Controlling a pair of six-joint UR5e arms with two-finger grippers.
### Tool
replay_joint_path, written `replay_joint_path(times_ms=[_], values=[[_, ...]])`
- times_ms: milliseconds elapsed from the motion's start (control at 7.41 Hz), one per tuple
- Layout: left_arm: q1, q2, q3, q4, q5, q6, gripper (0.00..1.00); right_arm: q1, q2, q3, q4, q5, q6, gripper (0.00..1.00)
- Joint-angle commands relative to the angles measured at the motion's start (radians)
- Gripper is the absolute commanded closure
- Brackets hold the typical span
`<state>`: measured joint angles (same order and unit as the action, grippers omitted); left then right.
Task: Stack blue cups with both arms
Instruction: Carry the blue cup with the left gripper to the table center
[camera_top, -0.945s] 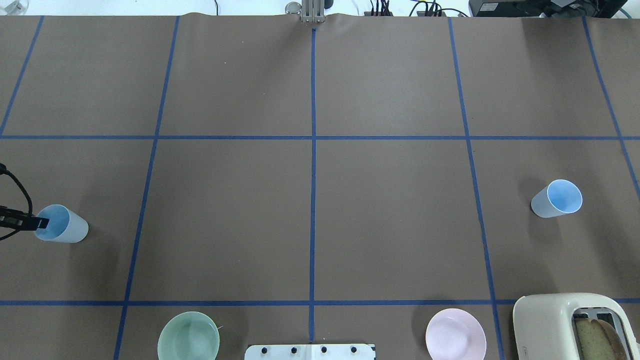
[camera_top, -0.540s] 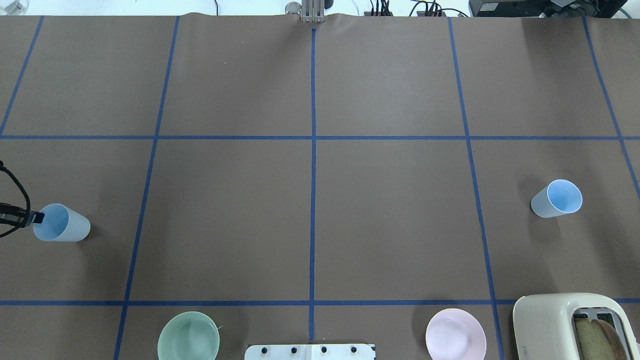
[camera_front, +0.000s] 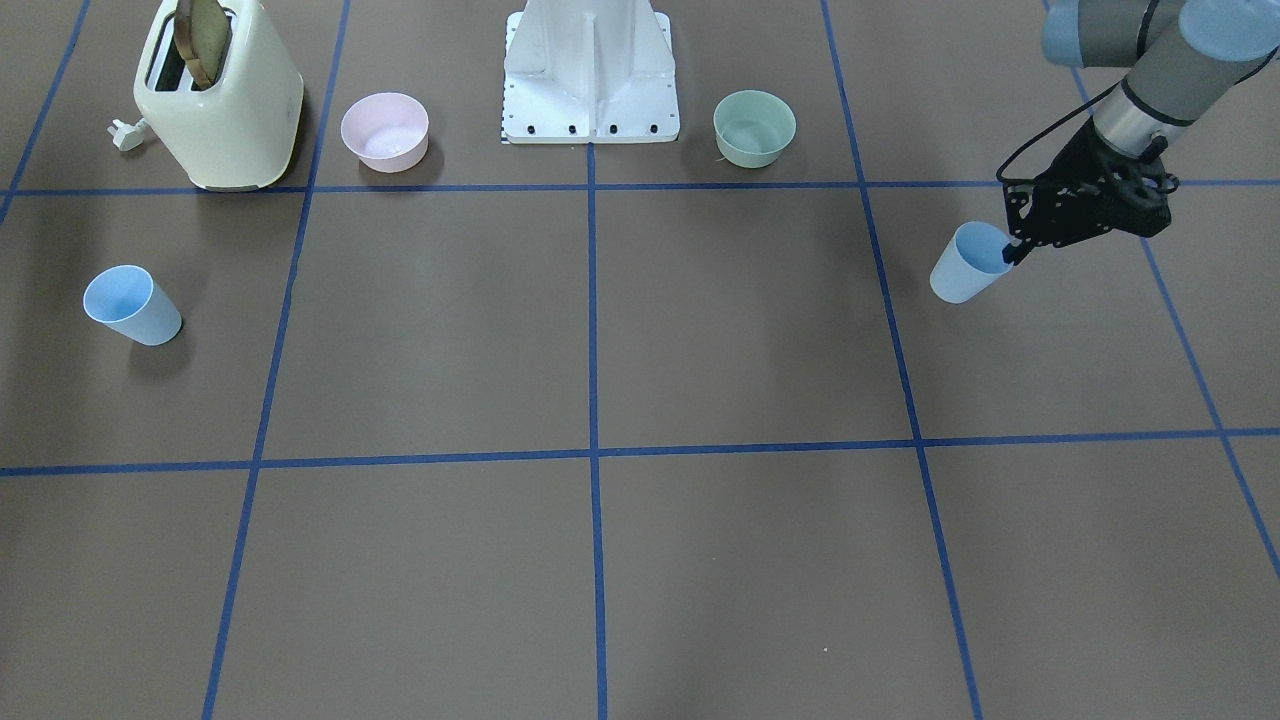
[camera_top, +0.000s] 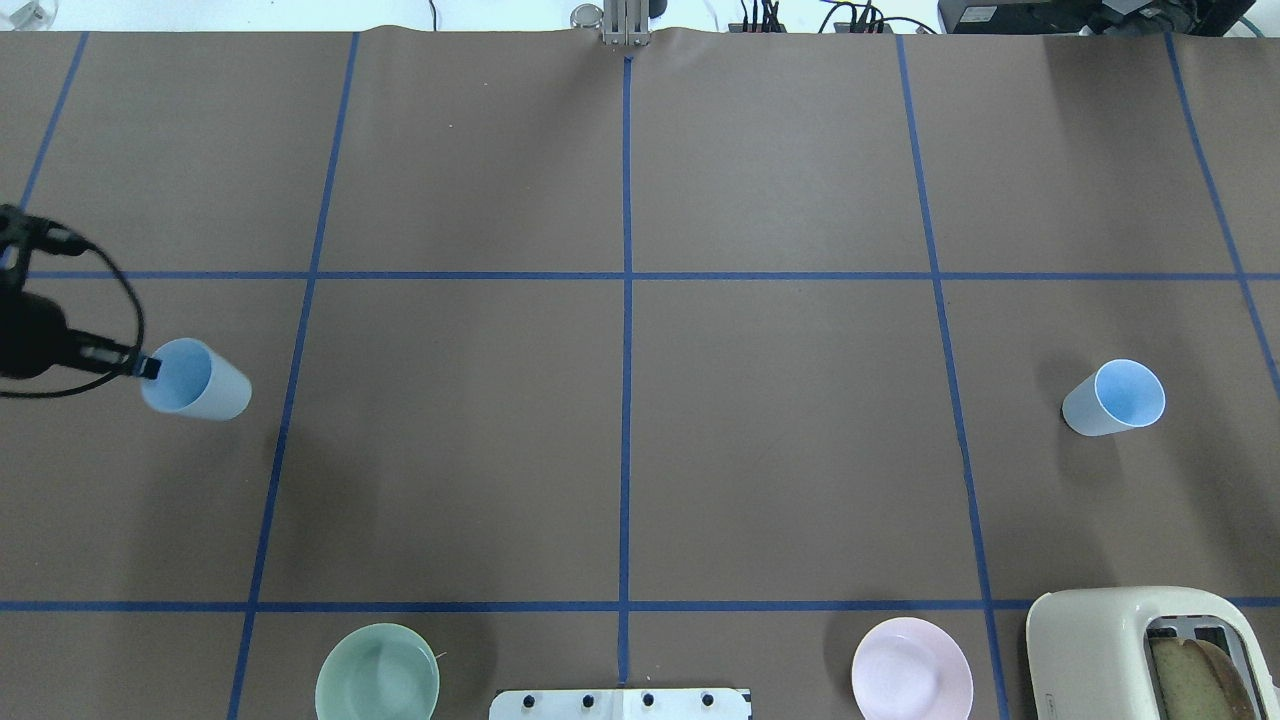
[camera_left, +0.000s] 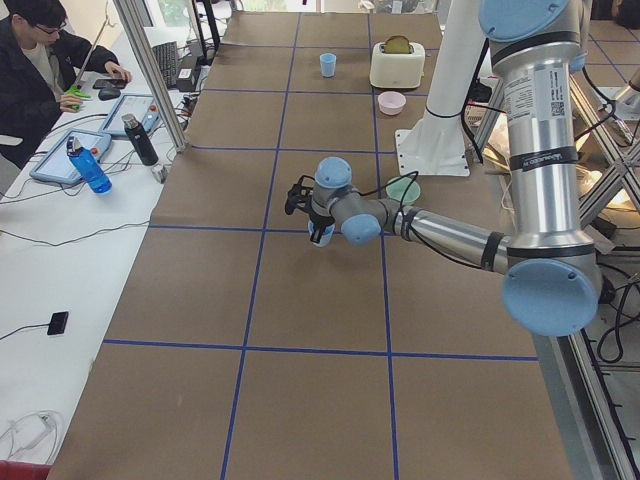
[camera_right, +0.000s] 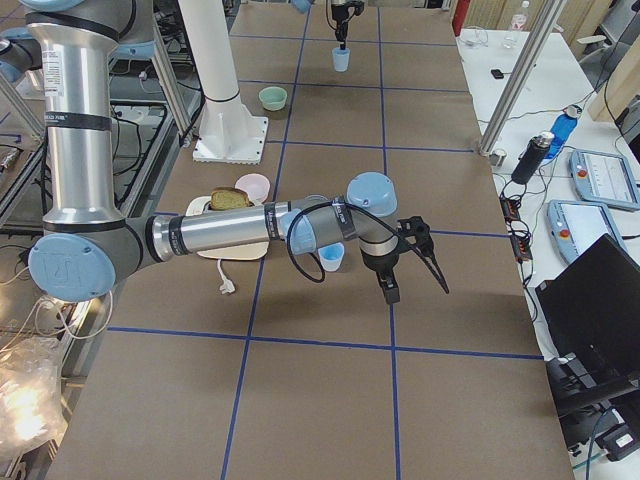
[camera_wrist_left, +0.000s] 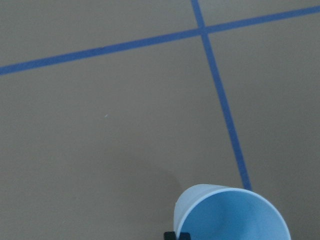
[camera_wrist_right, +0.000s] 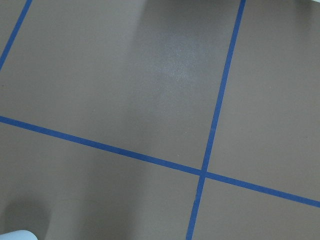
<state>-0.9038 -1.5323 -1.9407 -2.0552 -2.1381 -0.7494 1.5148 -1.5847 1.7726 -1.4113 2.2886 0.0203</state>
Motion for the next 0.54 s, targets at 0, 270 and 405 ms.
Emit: replay_joint_path(times_ms=[0,270,405], values=[[0.008,-0.386,0.076,0.357,0.012,-0.065,1.0,-0.001,-0.001,-0.005,0.0,0.0,0.0,0.0],[0.17,-0.645,0.179,0.449,0.112,-0.312,1.0,-0.001,0.0,-0.009,-0.002,-0.001,0.001,0.0],[0.216,-0.752,0.248,0.473,0.156,-0.396,1.0,-0.001,0.0,-0.009,-0.002,-0.001,0.001,0.0]])
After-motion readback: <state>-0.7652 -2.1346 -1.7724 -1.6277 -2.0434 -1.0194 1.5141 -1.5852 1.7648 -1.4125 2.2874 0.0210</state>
